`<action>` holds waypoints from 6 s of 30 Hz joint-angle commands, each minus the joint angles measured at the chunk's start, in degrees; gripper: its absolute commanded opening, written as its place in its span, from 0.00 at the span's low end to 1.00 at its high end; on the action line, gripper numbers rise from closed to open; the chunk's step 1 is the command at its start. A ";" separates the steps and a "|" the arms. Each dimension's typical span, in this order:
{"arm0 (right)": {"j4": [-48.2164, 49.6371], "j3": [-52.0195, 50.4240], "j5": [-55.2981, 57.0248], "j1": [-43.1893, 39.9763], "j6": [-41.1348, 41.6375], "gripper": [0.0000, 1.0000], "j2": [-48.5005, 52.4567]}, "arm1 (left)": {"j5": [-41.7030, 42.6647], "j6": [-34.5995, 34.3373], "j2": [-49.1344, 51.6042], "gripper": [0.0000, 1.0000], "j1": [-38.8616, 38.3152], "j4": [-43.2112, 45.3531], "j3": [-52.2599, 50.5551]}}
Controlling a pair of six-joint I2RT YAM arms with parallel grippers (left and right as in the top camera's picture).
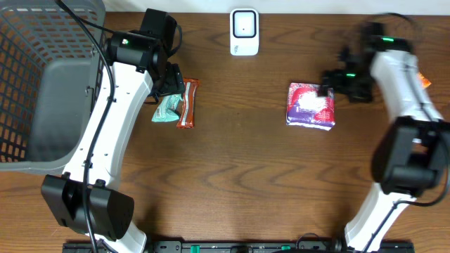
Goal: Scan the item barcode
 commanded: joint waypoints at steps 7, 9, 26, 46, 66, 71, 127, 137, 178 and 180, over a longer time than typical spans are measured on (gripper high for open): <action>18.45 -21.66 -26.80 -8.96 -4.87 0.93 -0.81 | -0.31 -0.55 0.24 0.98 -0.02 -0.20 0.39; 22.88 -24.46 -28.09 -8.37 -3.39 0.93 -0.81 | -0.31 -0.55 0.24 0.98 -0.02 -0.20 0.39; 22.40 -13.38 4.17 4.20 7.67 0.02 -7.69 | -0.31 -0.55 0.24 0.98 -0.02 -0.20 0.39; 14.73 -10.32 47.23 44.19 18.84 0.12 1.36 | -0.31 -0.55 0.24 0.98 -0.02 -0.20 0.39; -7.54 16.68 0.26 22.10 3.15 0.78 1.18 | -0.31 -0.55 0.24 0.98 -0.02 -0.20 0.39; -4.07 10.78 -6.64 19.10 0.35 0.81 1.18 | -0.31 -0.55 0.24 0.98 -0.02 -0.20 0.39; 8.41 -0.81 55.19 40.26 21.68 0.21 5.38 | -0.31 -0.55 0.24 0.98 -0.02 -0.20 0.39; -1.22 21.18 40.52 39.93 20.57 0.89 4.70 | -0.31 -0.55 0.24 0.98 -0.02 -0.20 0.39; 40.68 5.73 -24.48 18.08 28.83 0.01 4.59 | -0.31 -0.52 0.24 0.98 -0.02 -0.20 0.39; 47.12 5.77 -20.65 18.49 32.81 0.01 4.59 | -0.31 -0.52 0.24 0.98 -0.02 -0.20 0.39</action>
